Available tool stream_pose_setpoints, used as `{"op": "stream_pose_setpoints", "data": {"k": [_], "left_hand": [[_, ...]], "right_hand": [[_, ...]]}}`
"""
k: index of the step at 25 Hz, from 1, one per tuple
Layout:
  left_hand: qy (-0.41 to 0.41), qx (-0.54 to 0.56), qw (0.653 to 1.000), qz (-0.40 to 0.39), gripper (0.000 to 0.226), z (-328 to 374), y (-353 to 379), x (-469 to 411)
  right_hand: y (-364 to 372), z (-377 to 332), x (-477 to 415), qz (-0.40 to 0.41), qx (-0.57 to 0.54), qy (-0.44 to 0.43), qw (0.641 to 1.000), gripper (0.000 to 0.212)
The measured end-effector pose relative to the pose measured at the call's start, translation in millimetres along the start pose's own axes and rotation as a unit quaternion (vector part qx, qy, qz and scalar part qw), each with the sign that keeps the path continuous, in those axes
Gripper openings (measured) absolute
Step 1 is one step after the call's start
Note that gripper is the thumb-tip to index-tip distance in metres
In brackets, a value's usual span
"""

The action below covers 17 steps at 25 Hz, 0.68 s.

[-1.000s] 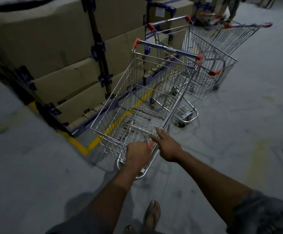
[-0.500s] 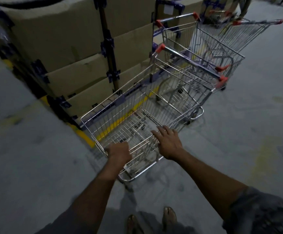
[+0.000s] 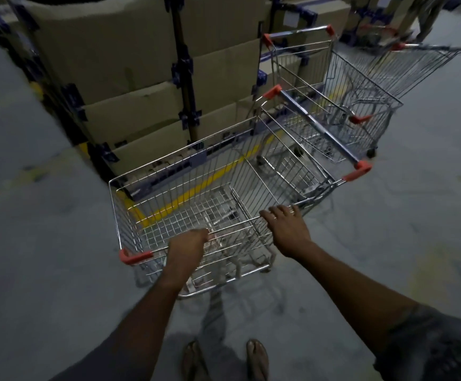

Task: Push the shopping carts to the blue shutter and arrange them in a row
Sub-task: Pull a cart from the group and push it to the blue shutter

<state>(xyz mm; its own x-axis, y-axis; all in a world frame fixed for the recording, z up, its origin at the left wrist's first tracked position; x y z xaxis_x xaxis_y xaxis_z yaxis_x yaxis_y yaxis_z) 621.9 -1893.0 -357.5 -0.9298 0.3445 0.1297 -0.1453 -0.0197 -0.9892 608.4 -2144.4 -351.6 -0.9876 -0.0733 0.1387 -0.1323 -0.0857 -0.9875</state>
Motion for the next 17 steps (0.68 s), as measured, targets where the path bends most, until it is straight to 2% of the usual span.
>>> {"op": "stream_pose_setpoints", "data": {"k": [2,5,10,14,15,17], "left_hand": [[-0.038,0.008,0.999,-0.016,0.021,-2.3,1.1,4.1],[-0.08,0.029,0.993,-0.083,0.026,-12.3,-0.1,7.9],[-0.144,0.061,0.979,-0.133,0.028,-45.2,7.2,52.2],[-0.176,0.104,0.954,-0.218,0.027,-84.5,20.4,95.0],[-0.186,0.093,0.946,-0.249,0.029,-92.5,23.0,106.2],[-0.204,0.005,0.935,-0.29,0.045,-96.0,27.0,125.9]], "right_hand": [[2.9,10.1,0.7,-0.01,-0.012,-0.029,0.999,0.067],[4.6,-5.2,-4.3,-0.016,-0.086,-0.072,0.994,0.065],[11.0,-40.0,7.3,-0.1,-0.196,-0.13,0.967,0.053],[17.3,-84.5,35.3,-0.107,-0.197,-0.184,0.957,0.049],[18.1,-98.9,43.5,-0.115,-0.199,-0.196,0.953,0.05],[17.8,-127.0,59.4,-0.129,-0.211,-0.217,0.944,0.052]]}}
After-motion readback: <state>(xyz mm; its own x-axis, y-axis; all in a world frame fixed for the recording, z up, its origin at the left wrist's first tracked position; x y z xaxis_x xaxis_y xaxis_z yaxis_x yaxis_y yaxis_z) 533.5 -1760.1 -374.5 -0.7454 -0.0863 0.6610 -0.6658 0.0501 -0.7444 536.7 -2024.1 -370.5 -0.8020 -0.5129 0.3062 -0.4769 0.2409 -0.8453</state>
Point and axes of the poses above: each hand's wrist, its own x-axis away from the middle knuckle, its own y-axis out of the palm, z = x × y, the point moved 7 cm from there along -x, towards the middle knuckle, and after that the axes turned 3 degrees about -z, right-handed, at the moved point
